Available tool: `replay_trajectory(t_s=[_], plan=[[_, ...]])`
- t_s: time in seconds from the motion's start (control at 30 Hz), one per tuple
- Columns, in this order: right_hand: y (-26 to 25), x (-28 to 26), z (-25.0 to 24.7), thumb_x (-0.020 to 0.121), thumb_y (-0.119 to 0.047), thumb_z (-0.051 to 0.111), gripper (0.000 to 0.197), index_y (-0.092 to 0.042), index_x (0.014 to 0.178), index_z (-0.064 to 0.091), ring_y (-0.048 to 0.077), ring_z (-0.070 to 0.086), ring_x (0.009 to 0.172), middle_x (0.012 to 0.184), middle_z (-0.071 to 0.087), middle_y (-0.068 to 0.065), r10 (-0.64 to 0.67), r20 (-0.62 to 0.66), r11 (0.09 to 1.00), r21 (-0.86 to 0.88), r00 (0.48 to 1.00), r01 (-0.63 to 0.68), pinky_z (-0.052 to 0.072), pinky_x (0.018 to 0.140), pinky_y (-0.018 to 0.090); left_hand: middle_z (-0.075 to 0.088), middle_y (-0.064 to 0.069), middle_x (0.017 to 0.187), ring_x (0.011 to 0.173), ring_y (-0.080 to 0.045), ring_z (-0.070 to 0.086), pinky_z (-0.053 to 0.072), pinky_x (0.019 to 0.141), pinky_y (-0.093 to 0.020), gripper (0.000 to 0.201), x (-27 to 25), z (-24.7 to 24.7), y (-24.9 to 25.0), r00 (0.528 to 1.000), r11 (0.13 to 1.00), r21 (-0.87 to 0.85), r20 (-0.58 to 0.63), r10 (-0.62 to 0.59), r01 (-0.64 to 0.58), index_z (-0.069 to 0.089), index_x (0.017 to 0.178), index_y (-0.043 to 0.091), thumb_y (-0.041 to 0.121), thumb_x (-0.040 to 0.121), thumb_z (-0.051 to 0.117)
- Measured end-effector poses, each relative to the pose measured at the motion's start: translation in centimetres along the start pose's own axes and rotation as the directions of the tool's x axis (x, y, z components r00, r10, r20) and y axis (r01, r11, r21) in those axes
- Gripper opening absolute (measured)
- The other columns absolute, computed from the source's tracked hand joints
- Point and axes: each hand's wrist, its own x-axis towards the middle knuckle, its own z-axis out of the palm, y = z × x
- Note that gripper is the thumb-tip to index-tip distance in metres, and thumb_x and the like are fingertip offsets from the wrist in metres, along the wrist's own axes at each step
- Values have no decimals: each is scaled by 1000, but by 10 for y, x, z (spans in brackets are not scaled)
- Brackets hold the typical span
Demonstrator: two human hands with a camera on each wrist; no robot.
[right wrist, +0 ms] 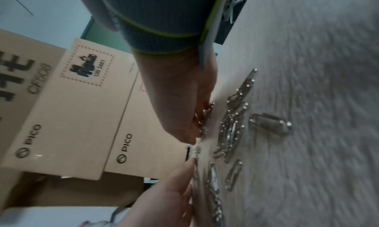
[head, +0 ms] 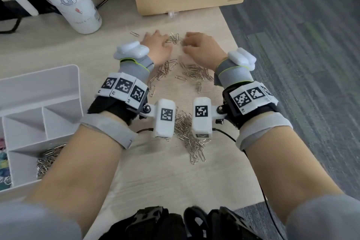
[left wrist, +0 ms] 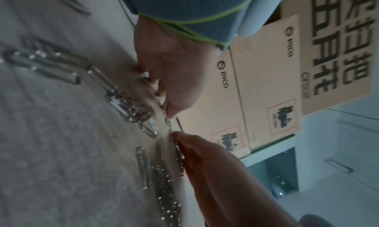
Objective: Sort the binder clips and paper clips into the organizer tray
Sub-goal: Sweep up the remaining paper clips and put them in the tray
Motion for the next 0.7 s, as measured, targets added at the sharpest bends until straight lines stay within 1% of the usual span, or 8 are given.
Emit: replay_trajectory(t_s=[0.07,0.1,0.17,0.27,0.37,0.43,0.5,0.7], plan=[[-3,0,-4,86,-13,51,28,-1,102,71,25,61,93,110,67,20,40,-98,998,60,994,-35,47,77,29,59,-18,124,116,-35,51,40,94,-34,32,-1,-8,-1,989,997,-68,-147,13,-23,62,114,8,16,92,39],[-4,1,-6,85,-12,50,28,0,98,72,29,61,88,103,69,23,52,-154,997,65,987,-43,48,71,29,62,-14,121,114,-33,53,39,96,-33,32,1,-13,-2,975,995,-94,-222,1,-22,64,112,12,15,90,41],[-2,2,-9,85,-9,48,31,1,103,71,32,62,100,107,68,22,70,-201,997,52,977,-60,50,79,32,57,-10,130,124,-31,47,31,108,-38,38,12,-17,-9,959,998,-61,-284,-14,-3,57,123,19,16,88,41],[-2,4,-6,93,-16,46,37,-8,128,58,24,53,121,131,58,12,81,-75,992,102,994,-74,41,98,26,39,-14,143,135,-35,29,19,114,-51,46,26,-11,-19,981,997,40,-185,-51,60,40,136,21,22,90,38],[-7,7,2,96,-15,42,47,-9,143,38,24,22,143,153,30,8,2,107,999,46,994,-7,18,113,29,16,-16,155,143,-35,10,12,117,-46,50,29,1,-23,995,997,-8,-62,-79,79,24,144,23,28,96,33],[-10,9,6,95,-10,39,52,-7,146,31,25,8,146,158,17,5,-39,196,995,-86,980,57,7,116,36,11,-17,156,145,-33,7,11,118,-42,48,26,3,-21,999,999,-38,-44,-32,30,23,145,20,27,98,31],[-11,8,9,95,-10,37,55,-10,149,25,25,3,147,159,10,3,-63,239,977,-182,969,108,3,117,39,8,-16,157,146,-30,3,8,119,-39,46,18,4,-17,1000,997,-75,3,27,-27,24,145,19,25,99,28],[-9,-20,10,98,-9,34,57,-12,151,16,24,3,147,160,7,2,-105,272,977,-153,957,151,3,116,36,1,-10,158,146,-27,-1,2,118,-38,46,-13,10,-3,986,989,-78,102,131,-123,18,146,14,20,101,23]])
